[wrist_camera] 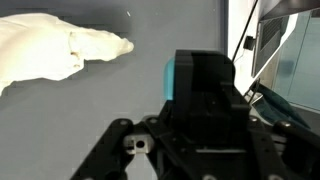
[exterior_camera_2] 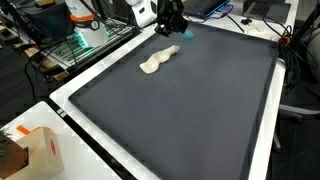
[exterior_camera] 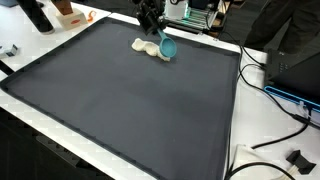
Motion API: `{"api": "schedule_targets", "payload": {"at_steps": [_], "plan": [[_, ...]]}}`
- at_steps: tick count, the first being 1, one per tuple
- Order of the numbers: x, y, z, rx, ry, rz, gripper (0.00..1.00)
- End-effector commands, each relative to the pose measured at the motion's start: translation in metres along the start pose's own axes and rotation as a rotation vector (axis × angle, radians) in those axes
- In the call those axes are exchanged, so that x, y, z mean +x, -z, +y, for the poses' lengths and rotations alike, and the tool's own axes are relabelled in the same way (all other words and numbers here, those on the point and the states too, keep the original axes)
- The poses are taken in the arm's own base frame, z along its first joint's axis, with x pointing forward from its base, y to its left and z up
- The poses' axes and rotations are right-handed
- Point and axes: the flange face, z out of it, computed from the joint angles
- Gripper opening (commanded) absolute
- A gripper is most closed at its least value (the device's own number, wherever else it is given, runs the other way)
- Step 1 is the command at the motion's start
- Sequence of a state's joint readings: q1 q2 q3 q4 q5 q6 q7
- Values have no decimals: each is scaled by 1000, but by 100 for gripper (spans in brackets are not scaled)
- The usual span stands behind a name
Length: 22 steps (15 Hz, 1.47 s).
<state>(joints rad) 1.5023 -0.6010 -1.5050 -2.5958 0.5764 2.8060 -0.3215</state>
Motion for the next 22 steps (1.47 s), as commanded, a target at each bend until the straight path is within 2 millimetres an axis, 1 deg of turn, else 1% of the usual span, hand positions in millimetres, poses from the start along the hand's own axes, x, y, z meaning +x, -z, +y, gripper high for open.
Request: {"api": "schedule_targets", "payload": {"at_steps": [1,5,9,14,17,22], "plan": [[8,-10,7,57,-1,39,25],[13,-20,15,44,-1,48,25],[17,-18,25,47,-14,70,25],[18,-7,36,63,-31,107,25],[18,3,46,60,-58,110,25],[10,21,64,42,-113,83,25]]}}
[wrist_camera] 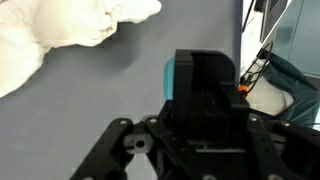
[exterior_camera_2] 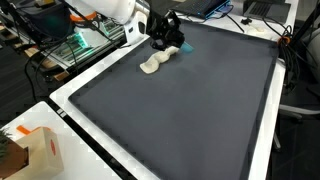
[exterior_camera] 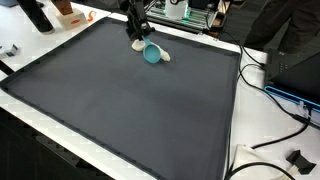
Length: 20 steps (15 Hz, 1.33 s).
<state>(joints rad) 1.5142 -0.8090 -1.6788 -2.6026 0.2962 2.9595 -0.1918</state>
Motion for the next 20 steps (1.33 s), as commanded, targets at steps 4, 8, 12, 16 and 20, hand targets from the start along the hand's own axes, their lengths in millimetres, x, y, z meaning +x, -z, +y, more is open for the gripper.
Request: {"api": "schedule_targets", "payload": {"at_steps": [4,8,12,16,20], "plan": [[-9,27,19,-9,-80,-51,25],[-12,48,26,-1,-102,-33,25],[-16,74,27,6,-109,9,25],[-23,95,24,35,-112,18,25],[-34,109,14,30,-141,-24,25]]}}
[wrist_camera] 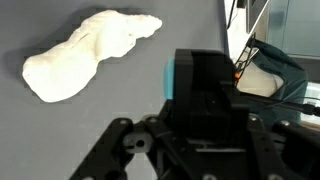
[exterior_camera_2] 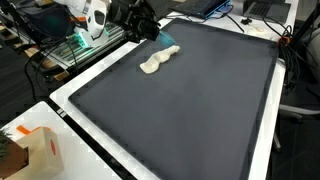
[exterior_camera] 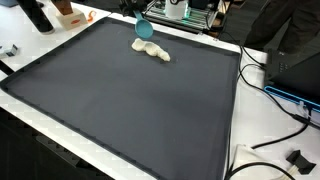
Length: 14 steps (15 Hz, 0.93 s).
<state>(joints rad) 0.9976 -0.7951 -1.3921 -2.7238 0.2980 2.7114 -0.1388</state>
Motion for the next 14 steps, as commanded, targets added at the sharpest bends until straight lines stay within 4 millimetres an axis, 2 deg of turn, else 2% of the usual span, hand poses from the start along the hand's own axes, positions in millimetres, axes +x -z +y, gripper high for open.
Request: {"api": "schedule_targets", "payload": {"at_steps": [1,7,14], "plan": [[-16,10,-9,-24,-57,-47,25],[-33,14,-53,-120,-115,-111,25],[-57,9,-100,-337,-167,-93,25]]}}
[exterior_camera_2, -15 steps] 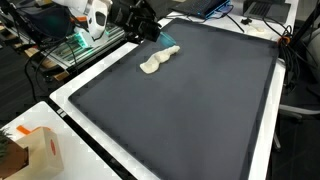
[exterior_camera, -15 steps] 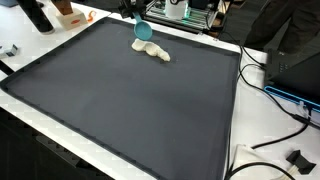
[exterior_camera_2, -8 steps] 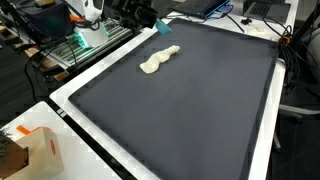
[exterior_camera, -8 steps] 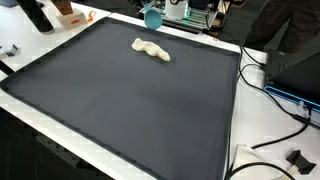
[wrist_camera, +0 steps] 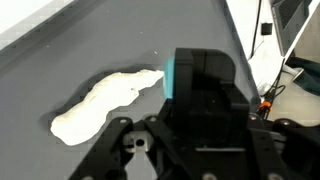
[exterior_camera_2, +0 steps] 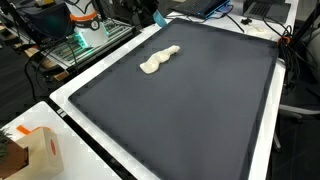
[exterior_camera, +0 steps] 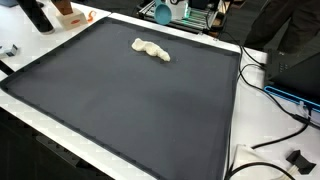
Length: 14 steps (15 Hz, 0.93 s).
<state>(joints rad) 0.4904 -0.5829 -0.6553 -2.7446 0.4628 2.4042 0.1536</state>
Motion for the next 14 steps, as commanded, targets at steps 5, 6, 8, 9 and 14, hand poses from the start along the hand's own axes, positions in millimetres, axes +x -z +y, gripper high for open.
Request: {"api": "schedule_targets", "payload": {"at_steps": [5,6,8,9,14], "plan": [[-22,16,-28,-212,-71,53,25],[-23,18,-32,-228,-75,61,25],[-26,21,-40,-256,-78,74,25],[-28,22,-44,-269,-78,80,25],[-40,27,-69,-395,-72,157,25]]}}
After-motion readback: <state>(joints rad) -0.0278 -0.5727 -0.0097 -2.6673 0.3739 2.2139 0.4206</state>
